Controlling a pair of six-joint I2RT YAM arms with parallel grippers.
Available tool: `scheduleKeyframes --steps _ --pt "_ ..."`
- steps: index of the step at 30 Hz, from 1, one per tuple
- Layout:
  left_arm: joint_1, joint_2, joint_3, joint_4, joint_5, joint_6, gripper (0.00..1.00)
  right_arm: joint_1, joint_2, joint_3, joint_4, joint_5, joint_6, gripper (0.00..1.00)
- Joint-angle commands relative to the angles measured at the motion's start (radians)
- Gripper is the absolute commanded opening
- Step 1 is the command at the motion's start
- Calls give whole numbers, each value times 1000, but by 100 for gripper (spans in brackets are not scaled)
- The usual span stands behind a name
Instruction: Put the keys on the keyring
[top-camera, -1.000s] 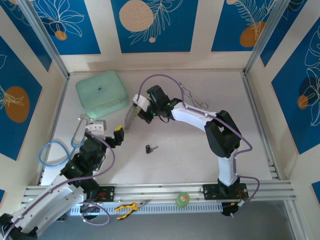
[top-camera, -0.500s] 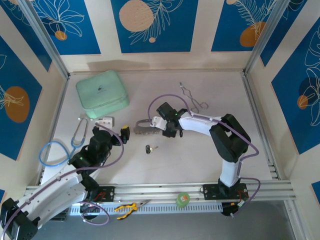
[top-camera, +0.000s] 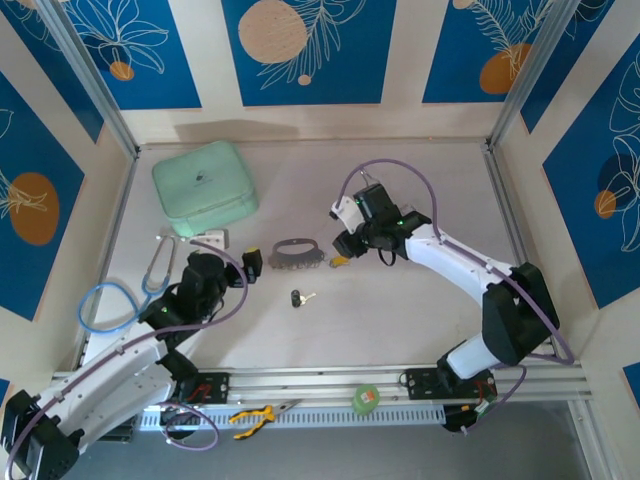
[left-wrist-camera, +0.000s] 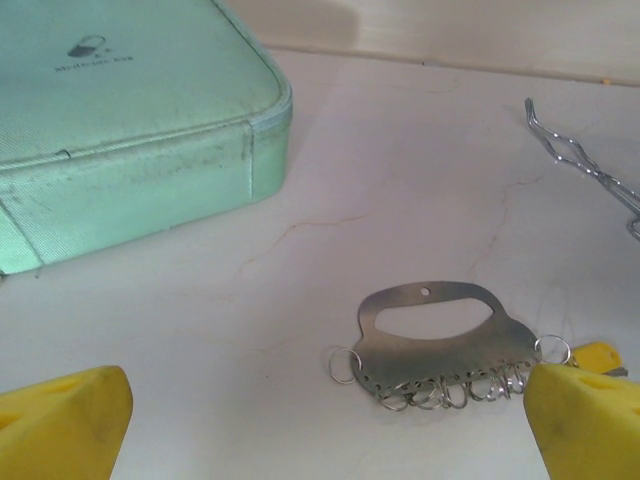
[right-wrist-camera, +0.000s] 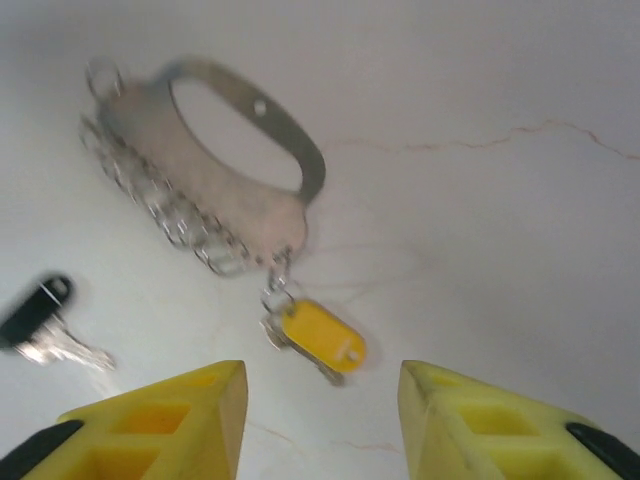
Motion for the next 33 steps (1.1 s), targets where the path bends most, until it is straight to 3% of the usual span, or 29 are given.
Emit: scheduleKeyframes --steps 1,4,7,12,22,33 --pt "11 21 39 -11 50 -27 100 -4 56 29 -41 -111 389 40" --pt "11 36 49 -17 62 -29 100 -5 132 99 -128 -149 522 32" --pt "13 49 59 -33 70 -37 100 14 196 125 -135 -181 555 31" --pt "14 68 76 -72 85 -60 100 83 331 257 -239 -98 531 33" --pt "15 53 62 -84 69 -81 100 211 541 482 -419 199 497 35" --pt "17 45 53 -77 61 -85 100 214 610 552 -453 226 501 32"
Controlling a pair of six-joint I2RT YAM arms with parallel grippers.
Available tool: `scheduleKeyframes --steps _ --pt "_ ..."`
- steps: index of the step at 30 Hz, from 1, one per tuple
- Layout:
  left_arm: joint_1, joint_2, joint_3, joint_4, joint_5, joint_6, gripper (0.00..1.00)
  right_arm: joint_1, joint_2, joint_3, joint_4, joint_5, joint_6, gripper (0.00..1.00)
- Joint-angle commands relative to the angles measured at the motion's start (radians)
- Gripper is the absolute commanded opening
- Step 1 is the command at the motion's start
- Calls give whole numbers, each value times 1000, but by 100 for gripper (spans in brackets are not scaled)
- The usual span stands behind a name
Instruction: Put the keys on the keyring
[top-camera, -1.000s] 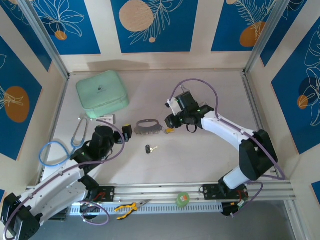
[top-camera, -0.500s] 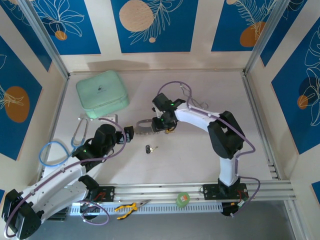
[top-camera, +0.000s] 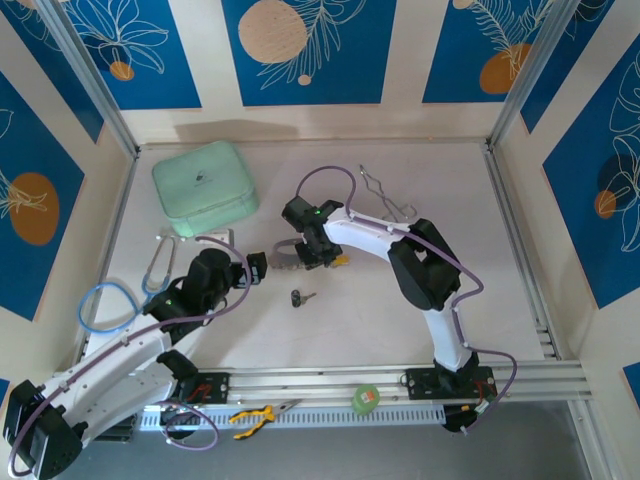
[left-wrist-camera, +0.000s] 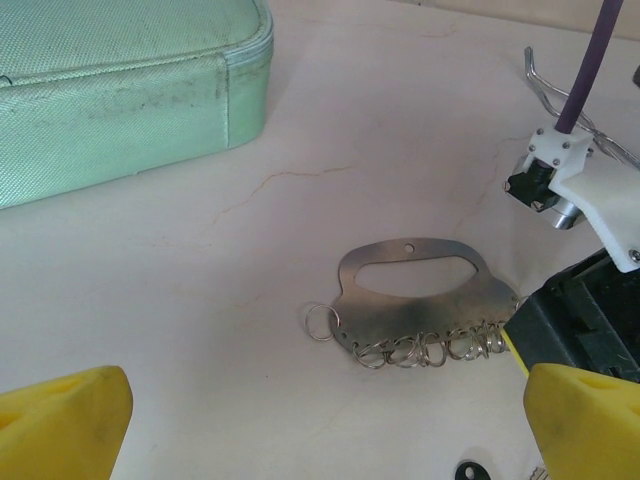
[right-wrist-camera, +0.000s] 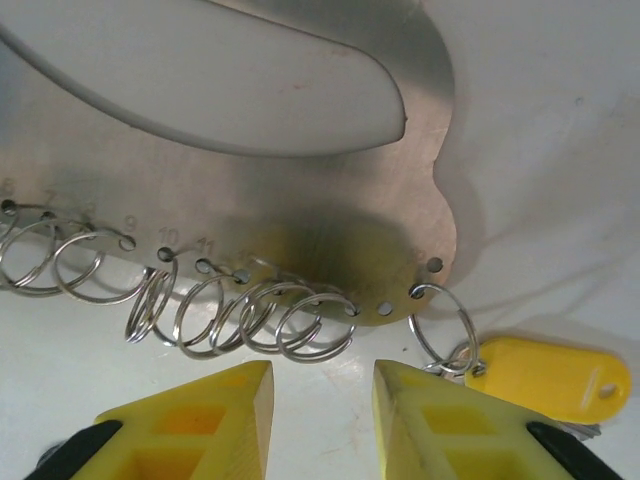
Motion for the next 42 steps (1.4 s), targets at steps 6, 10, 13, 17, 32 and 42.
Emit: scheduleKeyframes --steps 6,10,13,17,32,42 --pt "10 -14 11 -3 -9 -8 100 -8 40 57 -24 -43 4 34" --pt "12 -13 9 0 -8 -7 100 -9 55 69 -25 -53 3 35" --pt "13 -15 8 2 -7 -8 100 -10 65 75 -30 -47 2 34" --pt "13 -18 5 5 -6 -8 100 -10 79 84 -38 -44 2 34" --pt "19 -32 -2 6 -7 -9 100 16 121 137 -104 63 -6 23" --pt "21 -34 -3 7 -6 -11 100 28 117 157 -134 128 -10 6"
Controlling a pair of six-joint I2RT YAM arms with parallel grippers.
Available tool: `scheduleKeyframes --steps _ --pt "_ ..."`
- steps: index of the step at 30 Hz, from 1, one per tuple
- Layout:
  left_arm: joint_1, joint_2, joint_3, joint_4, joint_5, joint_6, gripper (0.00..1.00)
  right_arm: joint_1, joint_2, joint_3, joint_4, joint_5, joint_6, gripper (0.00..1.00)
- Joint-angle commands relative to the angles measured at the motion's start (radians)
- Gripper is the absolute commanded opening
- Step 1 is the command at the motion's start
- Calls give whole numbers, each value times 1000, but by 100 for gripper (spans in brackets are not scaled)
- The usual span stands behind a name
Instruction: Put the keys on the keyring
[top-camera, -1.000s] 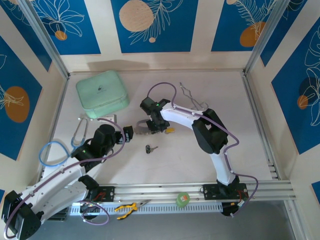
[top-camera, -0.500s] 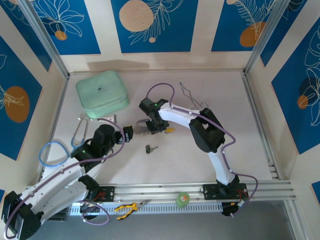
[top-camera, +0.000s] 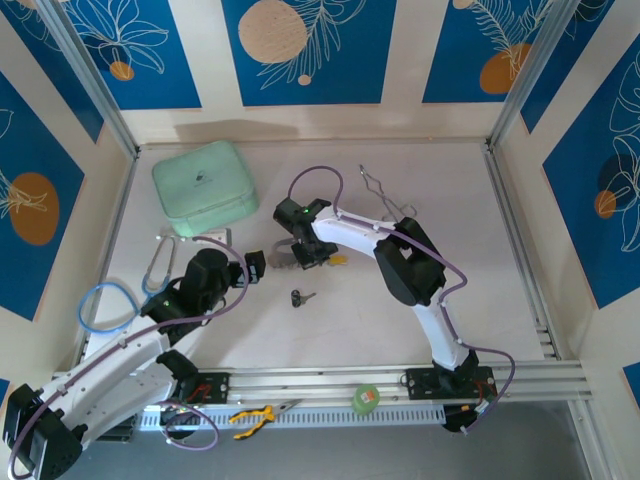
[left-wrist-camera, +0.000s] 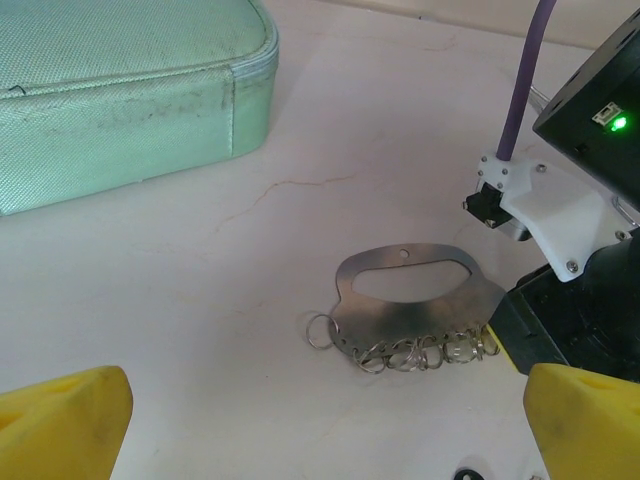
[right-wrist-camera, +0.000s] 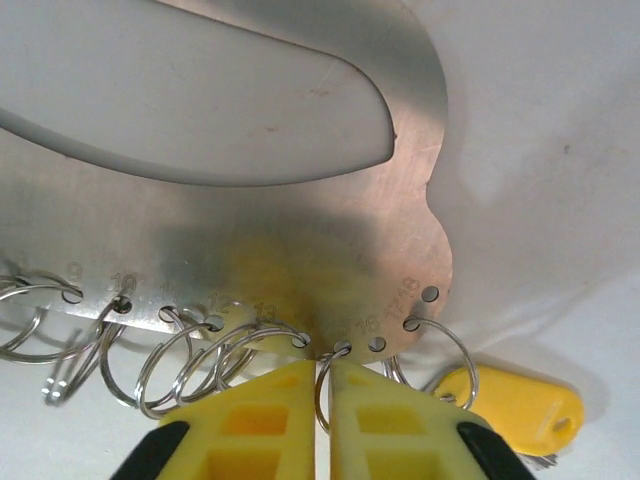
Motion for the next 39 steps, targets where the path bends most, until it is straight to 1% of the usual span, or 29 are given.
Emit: scheduleKeyframes --steps 1,3,6,8,17,19,22,24,29,39 --pt "11 -15 -3 7 -6 -8 100 8 6 31 -37 30 0 4" --pt "12 -15 -4 9 -7 -10 100 8 0 30 -38 28 -3 0" --pt "13 -15 -5 12 -7 -10 100 6 -17 26 -26 1 -8 0" --pt "14 -15 -6 15 -5 -11 100 3 -29 19 -13 -42 -8 0" --pt "16 -12 -9 21 -4 -10 100 -70 -113 -69 108 -399 41 0" --pt "14 -12 -9 23 -3 -11 100 -94 -128 -96 137 -468 57 0" --pt "16 -15 -12 23 -2 -11 100 -123 -140 -131 175 -538 77 0" --pt "16 -16 -13 23 -2 -12 100 -139 -147 -152 192 -562 87 0" --pt "17 -16 -15 23 1 -11 100 -160 -138 -186 204 -569 90 0" --pt "20 -20 -16 20 2 -14 100 -164 -138 -212 195 -526 80 0"
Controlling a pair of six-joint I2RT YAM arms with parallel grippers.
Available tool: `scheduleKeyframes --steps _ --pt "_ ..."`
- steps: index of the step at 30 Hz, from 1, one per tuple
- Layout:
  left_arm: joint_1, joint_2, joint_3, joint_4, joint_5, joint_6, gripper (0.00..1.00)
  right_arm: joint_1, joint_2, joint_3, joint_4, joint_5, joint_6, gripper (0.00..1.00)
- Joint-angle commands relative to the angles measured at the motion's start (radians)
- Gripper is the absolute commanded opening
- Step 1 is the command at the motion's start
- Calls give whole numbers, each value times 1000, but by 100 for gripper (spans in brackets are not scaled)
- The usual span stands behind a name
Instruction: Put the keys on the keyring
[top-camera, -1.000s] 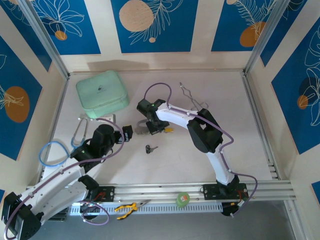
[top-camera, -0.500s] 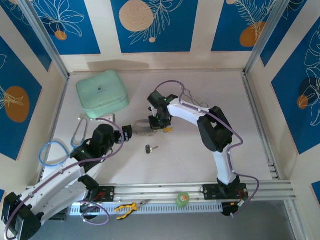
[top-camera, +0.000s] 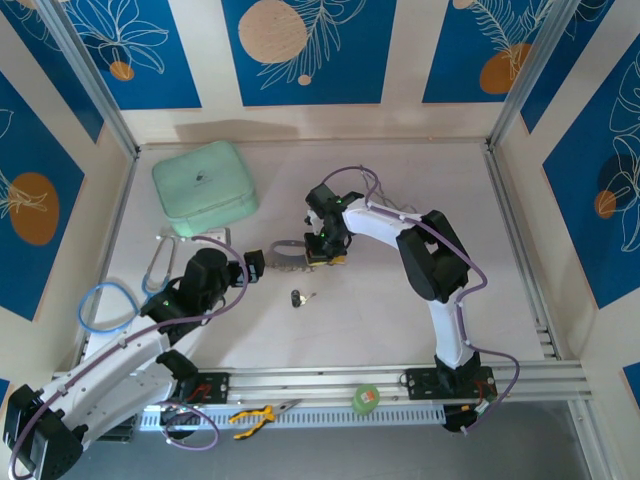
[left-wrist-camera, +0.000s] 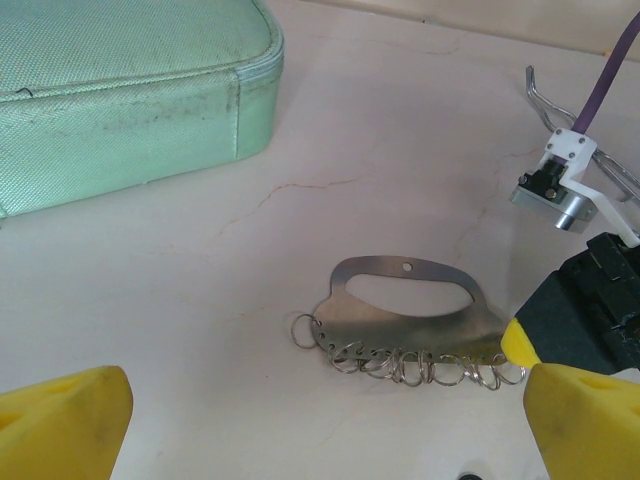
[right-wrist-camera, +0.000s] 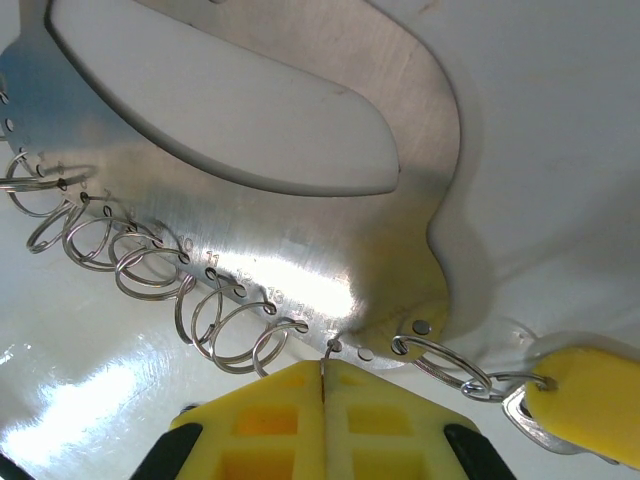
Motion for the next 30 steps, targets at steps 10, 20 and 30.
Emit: scheduleKeyframes --steps 10,20,30 --pt "14 -21 -18 19 2 -14 100 2 -19 -13 -21 0 0 20" --pt "15 -22 -20 17 2 -13 100 2 -3 -4 -32 -1 -1 20" --pt "15 -27 -19 15 1 -14 100 3 15 11 -57 0 -8 18"
